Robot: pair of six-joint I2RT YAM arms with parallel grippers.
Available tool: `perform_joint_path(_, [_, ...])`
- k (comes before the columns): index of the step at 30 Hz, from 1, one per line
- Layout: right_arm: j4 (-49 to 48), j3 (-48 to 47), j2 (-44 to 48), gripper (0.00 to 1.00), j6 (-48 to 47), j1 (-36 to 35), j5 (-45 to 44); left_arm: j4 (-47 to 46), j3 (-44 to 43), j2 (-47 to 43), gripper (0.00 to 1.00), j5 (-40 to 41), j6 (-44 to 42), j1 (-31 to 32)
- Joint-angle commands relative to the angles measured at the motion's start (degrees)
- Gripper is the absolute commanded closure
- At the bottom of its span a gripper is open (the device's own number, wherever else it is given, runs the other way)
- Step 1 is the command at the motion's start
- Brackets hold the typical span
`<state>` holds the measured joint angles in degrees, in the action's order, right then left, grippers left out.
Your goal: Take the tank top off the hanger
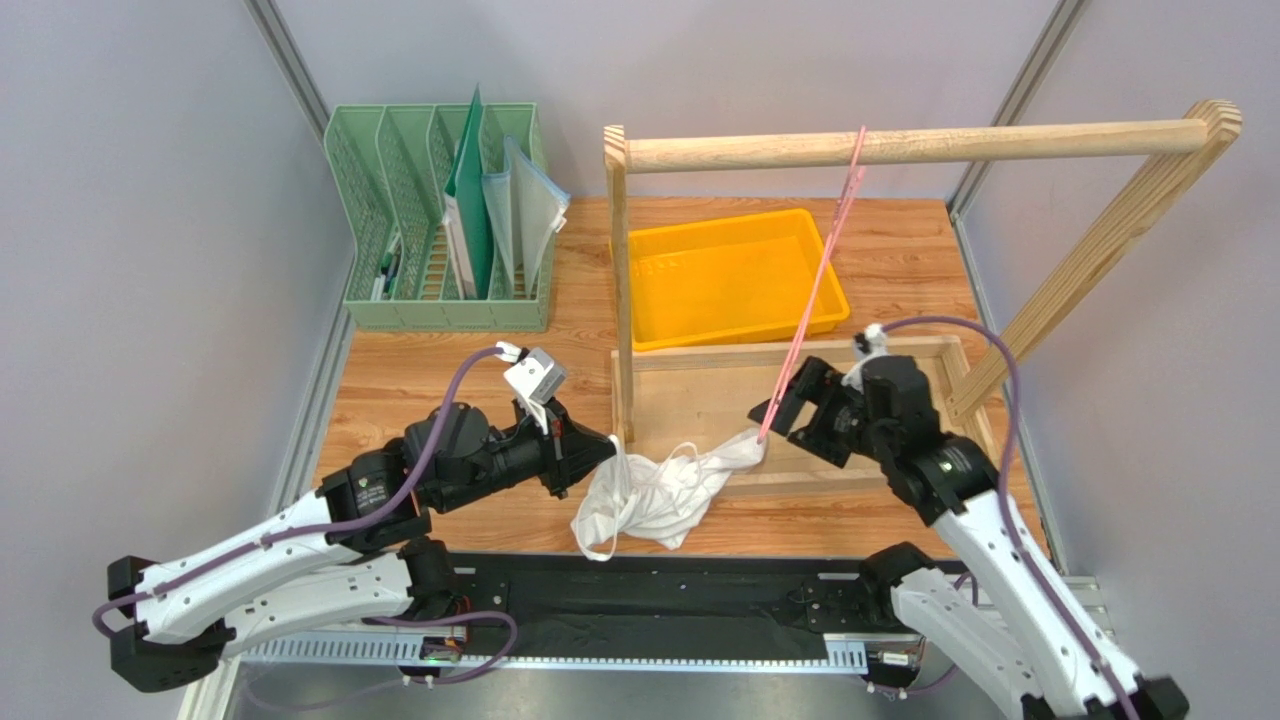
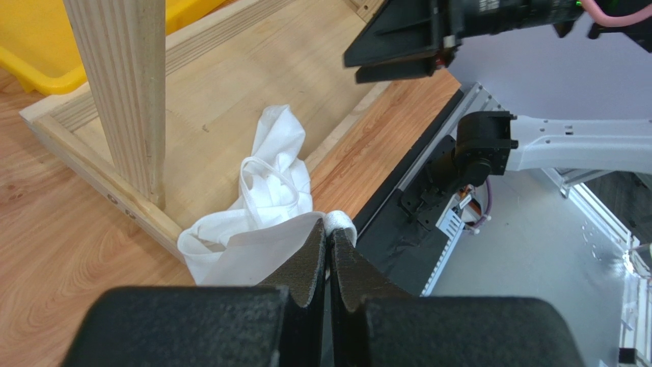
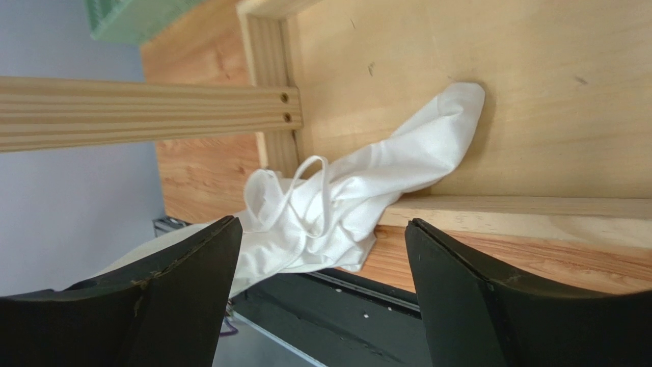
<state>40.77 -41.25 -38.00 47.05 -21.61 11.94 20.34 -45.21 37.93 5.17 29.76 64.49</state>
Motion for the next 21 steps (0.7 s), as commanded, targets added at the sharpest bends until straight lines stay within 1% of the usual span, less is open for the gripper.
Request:
perform_joint_path(1, [-13.08, 1.70, -8.64, 0.14, -5.03, -6.84, 1.60, -2.76, -1.02, 0.12, 1.00, -0.33, 0.21, 0.11])
perform_joint_path(2, [-14.05, 1.70, -10.15, 0.14, -6.17, -8.09, -1.11, -2.67, -1.02, 0.21, 1.00, -0.25, 0.39, 0.11])
perform_joint_path(3, [-16.32, 1.70, -11.64, 0.14, -6.70, -9.15, -1.66, -2.76, -1.02, 0.30, 1.00, -0.33, 0.48, 0.11])
perform_joint_path(5, [-20.01, 2.40, -16.20, 0.13, -7.93, -11.00, -1.23, -2.76, -1.02, 0.39, 1.00, -0.25, 0.48, 0.11])
perform_joint_path(6, [-23.34, 3.10, -17.88, 0.13, -8.28, -11.26, -0.96, -2.67, -1.02, 0.30, 1.00, -0.25, 0.39, 0.11])
perform_joint_path(8, [-26.00, 3.55, -21.83, 0.13, -9.25, -12.40, -0.52, -2.50, -1.11, 0.30, 1.00, -0.07, 0.30, 0.11])
perform_joint_path(12, [-33.03, 5.48, -24.93, 0.12, -13.64, -15.57, -0.87, -1.97, -0.93, -0.05, 1.00, 0.10, 0.47, 0.11])
perform_joint_path(15, [-36.80, 7.33, -27.12, 0.12, -13.12, -16.01, 0.62, -2.06, -0.67, -0.23, 1.00, 0.10, 0.65, 0.11])
perform_joint_path(21, [-38.93, 10.66, -28.62, 0.13, -13.47, -17.77, 1.24, -2.23, -0.84, -0.23, 1.00, -0.16, 0.74, 0.11])
